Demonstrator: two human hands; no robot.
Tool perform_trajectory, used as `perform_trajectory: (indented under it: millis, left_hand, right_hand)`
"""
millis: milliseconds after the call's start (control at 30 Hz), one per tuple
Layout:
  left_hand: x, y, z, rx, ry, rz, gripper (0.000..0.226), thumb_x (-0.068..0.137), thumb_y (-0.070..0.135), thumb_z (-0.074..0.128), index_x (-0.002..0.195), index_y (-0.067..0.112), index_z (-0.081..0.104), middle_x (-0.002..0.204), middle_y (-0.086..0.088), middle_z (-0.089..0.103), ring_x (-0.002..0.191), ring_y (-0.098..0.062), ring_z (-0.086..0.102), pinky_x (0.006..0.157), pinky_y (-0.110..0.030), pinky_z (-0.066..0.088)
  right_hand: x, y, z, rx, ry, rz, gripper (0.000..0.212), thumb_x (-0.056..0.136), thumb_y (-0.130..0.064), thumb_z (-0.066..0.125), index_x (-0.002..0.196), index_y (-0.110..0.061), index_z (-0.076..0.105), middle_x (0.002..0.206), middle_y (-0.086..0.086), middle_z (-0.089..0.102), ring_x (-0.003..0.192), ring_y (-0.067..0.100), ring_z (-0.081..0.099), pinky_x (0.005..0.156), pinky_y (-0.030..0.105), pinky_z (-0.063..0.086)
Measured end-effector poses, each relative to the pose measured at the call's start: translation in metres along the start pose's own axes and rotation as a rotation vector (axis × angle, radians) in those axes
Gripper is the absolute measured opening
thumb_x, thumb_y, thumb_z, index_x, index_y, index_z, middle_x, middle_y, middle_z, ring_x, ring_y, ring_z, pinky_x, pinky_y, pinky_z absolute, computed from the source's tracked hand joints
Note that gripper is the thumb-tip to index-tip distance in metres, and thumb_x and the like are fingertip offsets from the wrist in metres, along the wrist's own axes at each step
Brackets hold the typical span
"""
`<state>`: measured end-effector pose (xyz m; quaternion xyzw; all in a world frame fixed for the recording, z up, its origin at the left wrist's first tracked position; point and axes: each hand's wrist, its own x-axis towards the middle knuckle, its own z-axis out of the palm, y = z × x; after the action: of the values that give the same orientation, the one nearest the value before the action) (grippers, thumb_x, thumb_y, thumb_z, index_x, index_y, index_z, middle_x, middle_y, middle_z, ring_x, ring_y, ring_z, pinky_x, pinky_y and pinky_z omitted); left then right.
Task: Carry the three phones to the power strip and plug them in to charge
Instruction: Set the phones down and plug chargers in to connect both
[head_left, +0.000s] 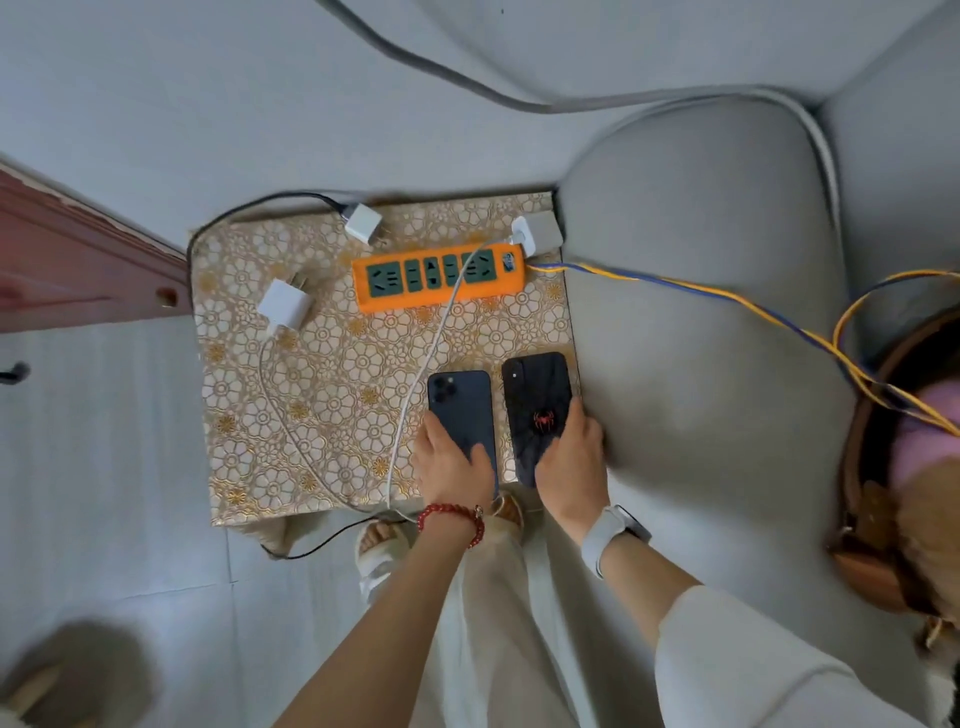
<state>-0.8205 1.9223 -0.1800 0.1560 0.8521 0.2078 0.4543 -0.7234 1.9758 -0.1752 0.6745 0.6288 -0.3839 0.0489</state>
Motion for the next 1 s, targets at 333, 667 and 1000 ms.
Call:
perform_trajectory:
  millis: [333,667,1000]
  left_hand:
    - [0.006,0.027,-0.047,0.130,0.412,0.466,0.033,0.078,0.014,0.062,0.109,0.004,0.056,0.113,-0.019,0.052,0.104,-0.034,0.049,0.085,-0.049,0.047]
    - [0.046,0.033,-0.068,-0.048,0.000,0.469,0.025,0.090,0.015,0.050,0.110,0.015,0.064,0.082,-0.003,0.069,0.067,-0.008,0.057,0.058,-0.002,0.041]
    - [0.028,0.032,-0.103,-0.197,0.100,0.604,0.021,0.087,0.005,0.052,0.103,0.005,0.066,0.068,0.020,0.051,0.053,0.019,0.048,0.050,0.004,0.033]
  right_hand:
    - [0.044,-0.056,-0.038,-0.085,0.108,-0.472,0.040,0.089,0.000,0.040,0.129,-0.002,0.042,0.128,0.018,0.049,0.121,0.032,0.044,0.097,0.038,0.041]
    - [0.119,-0.099,-0.063,-0.568,0.061,-0.609,0.068,0.080,0.006,0.049,0.140,-0.016,0.026,0.142,0.018,0.030,0.122,0.038,0.037,0.084,0.049,0.049]
    - [0.137,-0.117,-0.065,-0.495,0.124,-0.800,0.018,0.091,-0.012,0.048,0.106,-0.007,0.057,0.113,0.013,0.059,0.103,0.035,0.048,0.078,0.041,0.046]
